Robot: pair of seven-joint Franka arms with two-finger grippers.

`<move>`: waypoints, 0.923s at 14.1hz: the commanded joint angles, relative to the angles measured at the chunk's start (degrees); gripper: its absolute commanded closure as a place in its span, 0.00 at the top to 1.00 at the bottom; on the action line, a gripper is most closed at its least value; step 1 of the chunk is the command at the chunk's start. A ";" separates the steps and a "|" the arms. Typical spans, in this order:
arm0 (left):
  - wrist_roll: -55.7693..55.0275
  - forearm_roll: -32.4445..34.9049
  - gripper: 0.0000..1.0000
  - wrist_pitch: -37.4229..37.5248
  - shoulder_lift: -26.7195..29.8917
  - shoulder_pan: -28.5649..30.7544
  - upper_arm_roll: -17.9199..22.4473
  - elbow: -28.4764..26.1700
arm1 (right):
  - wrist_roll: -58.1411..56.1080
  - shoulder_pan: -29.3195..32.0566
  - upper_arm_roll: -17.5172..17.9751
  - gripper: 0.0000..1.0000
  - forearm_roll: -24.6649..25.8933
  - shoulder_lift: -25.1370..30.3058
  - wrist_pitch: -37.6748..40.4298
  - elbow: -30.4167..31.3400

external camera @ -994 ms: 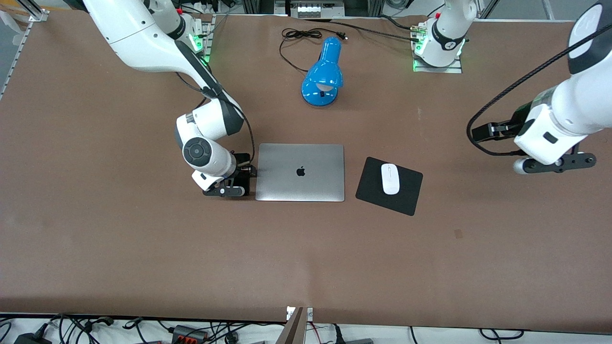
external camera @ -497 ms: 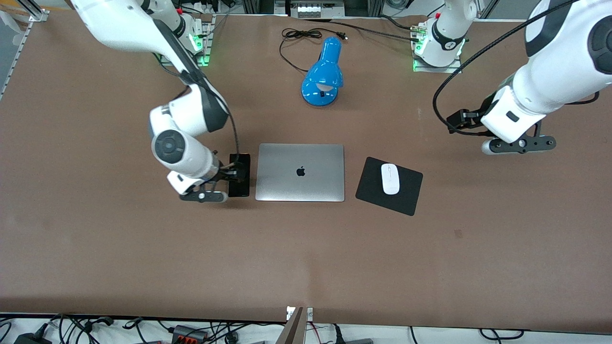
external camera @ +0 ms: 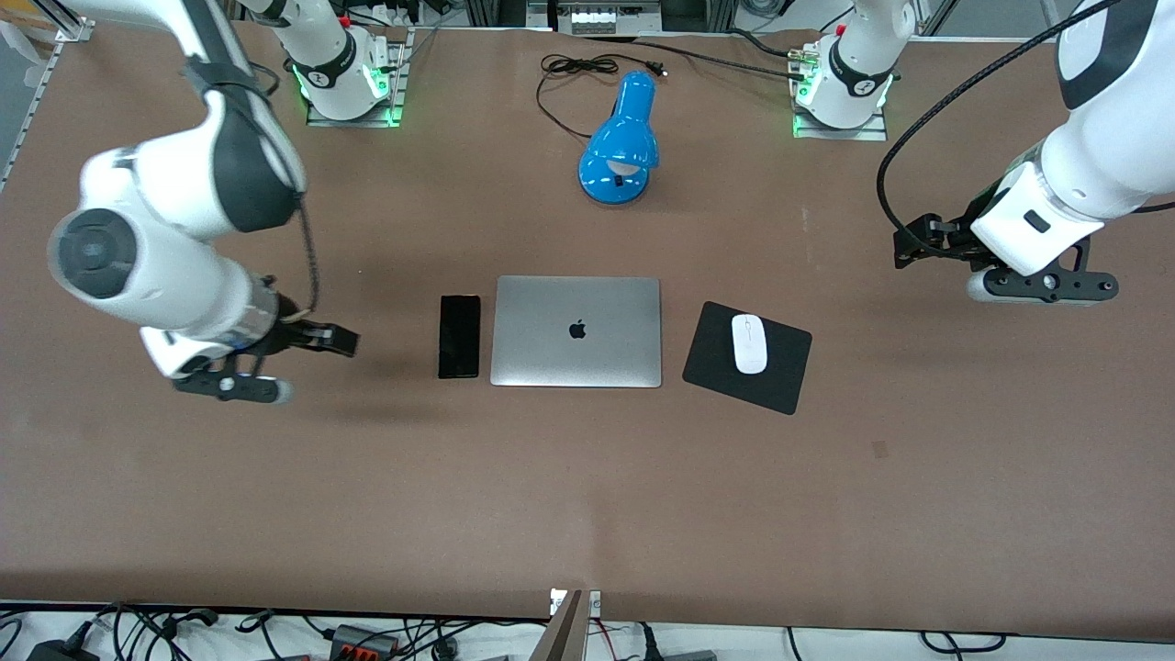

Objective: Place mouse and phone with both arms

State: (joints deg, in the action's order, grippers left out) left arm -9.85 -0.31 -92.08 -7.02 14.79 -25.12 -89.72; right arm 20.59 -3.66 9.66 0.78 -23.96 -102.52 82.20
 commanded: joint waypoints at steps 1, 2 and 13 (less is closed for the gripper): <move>0.71 -0.83 1.00 0.06 -0.10 0.16 -0.11 1.03 | -3.35 3.12 0.45 1.00 -0.16 -0.04 4.42 -4.49; 0.88 -0.83 1.00 -0.12 -0.01 0.24 -0.37 1.03 | -4.75 4.26 0.19 1.00 -0.34 0.32 5.82 -4.85; 1.41 -1.71 1.00 1.29 1.83 -16.28 16.50 0.69 | -22.79 2.69 -13.26 1.00 -0.25 11.04 7.77 -2.93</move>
State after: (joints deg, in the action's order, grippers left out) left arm -9.83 -0.56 -91.75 -6.05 2.29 -13.73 -88.87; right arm -1.25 0.23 -2.72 0.73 -14.71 -94.87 76.68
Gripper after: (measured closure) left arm 0.000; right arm 0.000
